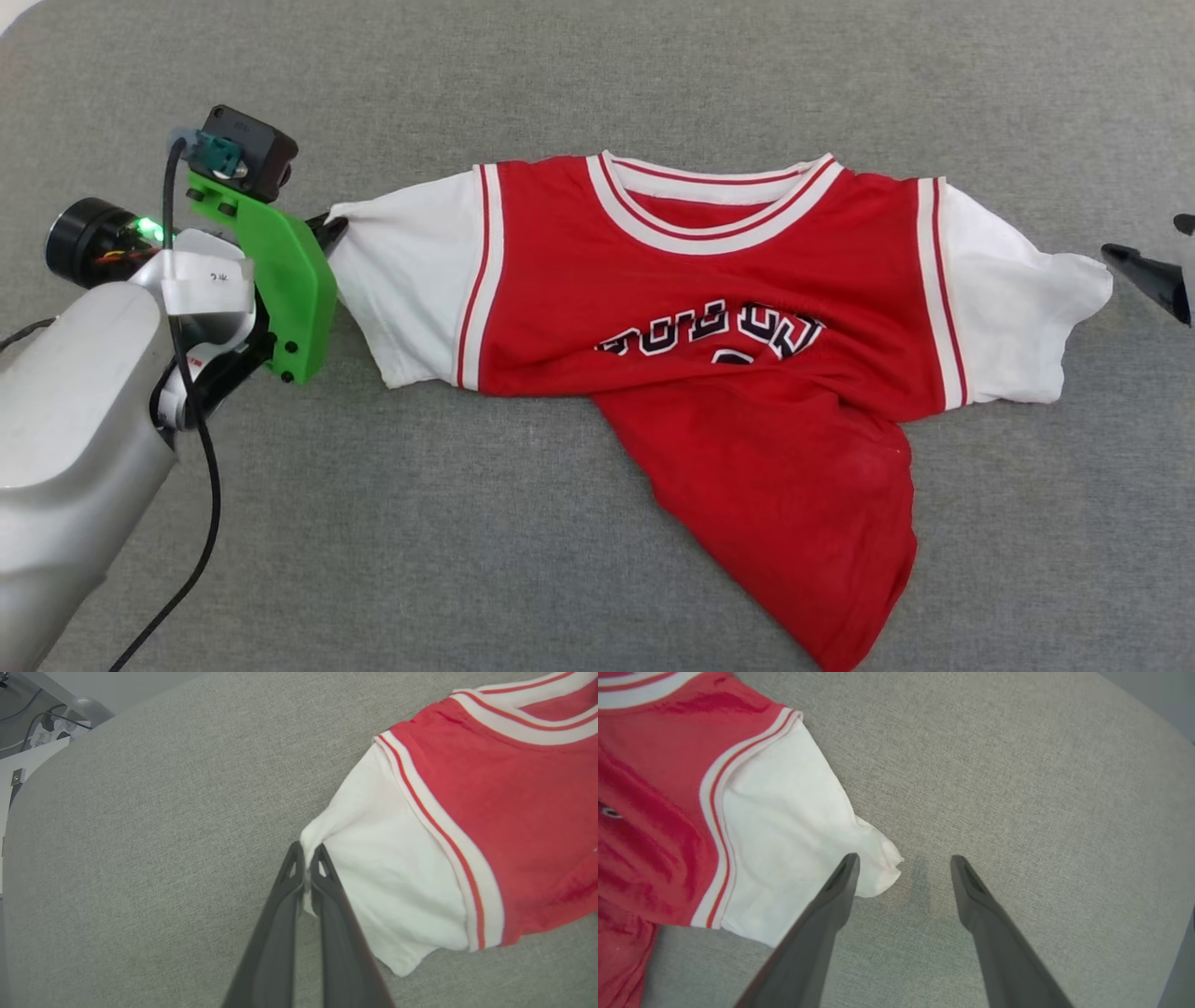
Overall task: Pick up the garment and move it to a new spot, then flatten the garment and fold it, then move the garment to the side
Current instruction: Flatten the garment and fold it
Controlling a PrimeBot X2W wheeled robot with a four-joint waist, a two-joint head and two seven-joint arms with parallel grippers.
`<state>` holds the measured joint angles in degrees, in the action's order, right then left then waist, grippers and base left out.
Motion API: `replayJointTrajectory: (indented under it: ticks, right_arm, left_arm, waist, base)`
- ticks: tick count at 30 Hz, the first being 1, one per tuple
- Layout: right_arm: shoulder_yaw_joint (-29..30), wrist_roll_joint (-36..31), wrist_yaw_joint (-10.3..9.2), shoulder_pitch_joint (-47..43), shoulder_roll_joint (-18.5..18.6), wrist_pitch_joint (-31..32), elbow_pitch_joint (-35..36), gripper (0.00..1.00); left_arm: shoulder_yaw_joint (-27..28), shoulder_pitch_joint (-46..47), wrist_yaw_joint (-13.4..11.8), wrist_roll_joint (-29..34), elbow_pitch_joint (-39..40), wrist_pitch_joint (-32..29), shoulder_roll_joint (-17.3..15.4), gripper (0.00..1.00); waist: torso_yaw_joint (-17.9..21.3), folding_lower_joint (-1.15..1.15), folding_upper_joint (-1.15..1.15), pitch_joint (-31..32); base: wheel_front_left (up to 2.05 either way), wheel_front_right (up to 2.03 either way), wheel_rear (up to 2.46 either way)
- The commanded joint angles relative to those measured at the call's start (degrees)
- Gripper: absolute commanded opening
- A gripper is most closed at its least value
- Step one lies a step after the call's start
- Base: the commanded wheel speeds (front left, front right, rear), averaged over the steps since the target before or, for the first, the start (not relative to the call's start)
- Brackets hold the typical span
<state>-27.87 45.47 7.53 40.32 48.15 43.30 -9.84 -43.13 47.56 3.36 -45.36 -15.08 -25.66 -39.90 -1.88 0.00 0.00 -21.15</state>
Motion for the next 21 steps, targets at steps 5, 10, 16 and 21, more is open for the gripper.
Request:
replayJointTrajectory:
  ticks: [5, 10, 16, 21]
  right_arm:
    - [-3.6, -0.5, -0.04, 3.4, -4.1, -1.0, -8.3, 1.0]
    - [-8.7, 0.8, -0.04, 2.1, -6.6, -1.3, -15.0, 1.0]
    - [-11.5, 4.6, -0.04, 3.6, -6.9, -10.8, -17.7, 0.0]
    - [-11.1, 4.7, -0.04, 5.5, -5.1, -20.8, -16.1, 0.0]
  left_arm:
    - [-0.3, 2.5, -0.7, 1.1, 1.3, 0.8, 1.4, 0.0]
    - [-0.4, 2.6, -0.9, 1.2, 1.4, 1.3, 1.9, 0.0]
    - [-0.4, 1.6, -0.8, 1.0, 0.0, 3.5, 2.1, 0.0]
    - [0.7, 1.5, -1.1, 2.5, 0.4, 8.4, 1.4, 0.0]
  waist:
    - [-2.4, 0.0, 0.0, -3.4]
    - [-2.7, 0.0, 0.0, -4.5]
    - [-1.4, 0.0, 0.0, -2.0]
    - [-0.3, 0.0, 0.0, 2.7]
  base:
    - [0.0, 0.0, 0.0]
    - [0.0, 0.0, 0.0]
    - [0.0, 0.0, 0.0]
    - [0.0, 0.0, 0.0]
